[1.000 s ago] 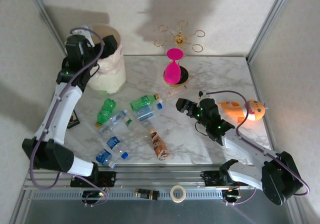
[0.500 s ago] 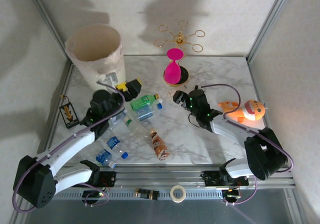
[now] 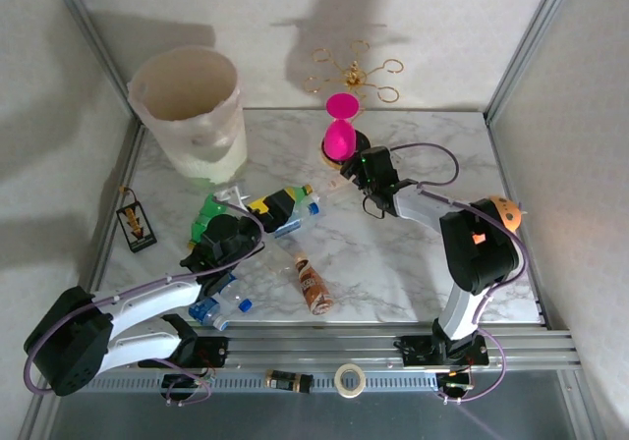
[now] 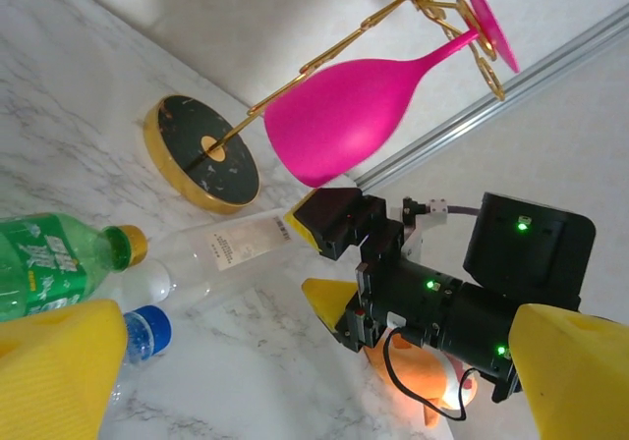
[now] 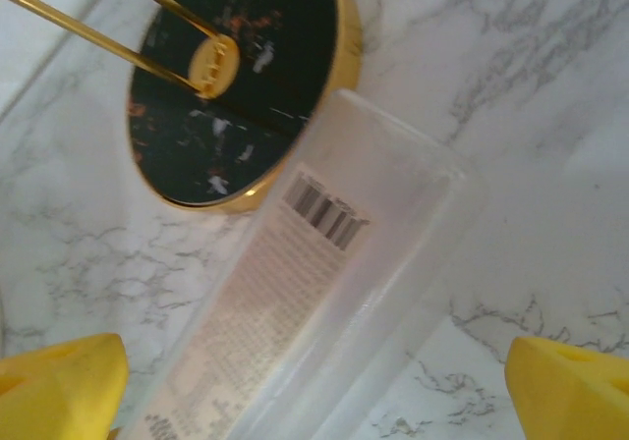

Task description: Put the plastic bottles in the bin

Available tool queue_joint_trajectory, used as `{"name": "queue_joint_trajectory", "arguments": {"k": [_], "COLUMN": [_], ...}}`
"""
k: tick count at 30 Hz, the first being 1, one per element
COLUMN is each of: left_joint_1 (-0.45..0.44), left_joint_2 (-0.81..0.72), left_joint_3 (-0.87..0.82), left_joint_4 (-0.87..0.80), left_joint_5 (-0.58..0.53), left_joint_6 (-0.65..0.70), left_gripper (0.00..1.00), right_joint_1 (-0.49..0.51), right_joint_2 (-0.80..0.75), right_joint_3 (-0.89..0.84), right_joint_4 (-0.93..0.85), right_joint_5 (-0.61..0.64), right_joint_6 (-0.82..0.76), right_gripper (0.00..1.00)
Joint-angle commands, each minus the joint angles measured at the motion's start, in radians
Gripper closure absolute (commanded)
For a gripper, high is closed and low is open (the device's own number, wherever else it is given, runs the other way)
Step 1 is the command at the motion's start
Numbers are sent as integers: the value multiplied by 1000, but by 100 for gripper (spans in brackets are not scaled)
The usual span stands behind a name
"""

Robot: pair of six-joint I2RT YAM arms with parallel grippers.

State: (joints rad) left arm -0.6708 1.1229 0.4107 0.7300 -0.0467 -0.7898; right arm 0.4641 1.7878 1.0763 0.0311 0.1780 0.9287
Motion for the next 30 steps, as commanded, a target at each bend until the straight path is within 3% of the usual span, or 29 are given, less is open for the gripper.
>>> {"name": "queue_joint_trajectory", "arguments": {"k": [1, 21, 30], "left_joint_1": [-9, -12, -12], "left_joint_2": [4, 0, -6], "left_joint_3": [-20, -33, -31], "left_joint_4": [29, 26, 26], "left_joint_5": [-28, -56, -61], "left_joint_6": [-2, 12, 8], "left_gripper": [0, 0, 0], "right_joint_1": [-18, -69, -91], "right_joint_2": [55, 232, 191], "right_joint_3": [51, 164, 88], "right_joint_4": [-33, -44, -40], "right_joint_5": [-35, -88, -91], "right_joint_6": [36, 29, -29], "right_gripper": [1, 3, 12]}}
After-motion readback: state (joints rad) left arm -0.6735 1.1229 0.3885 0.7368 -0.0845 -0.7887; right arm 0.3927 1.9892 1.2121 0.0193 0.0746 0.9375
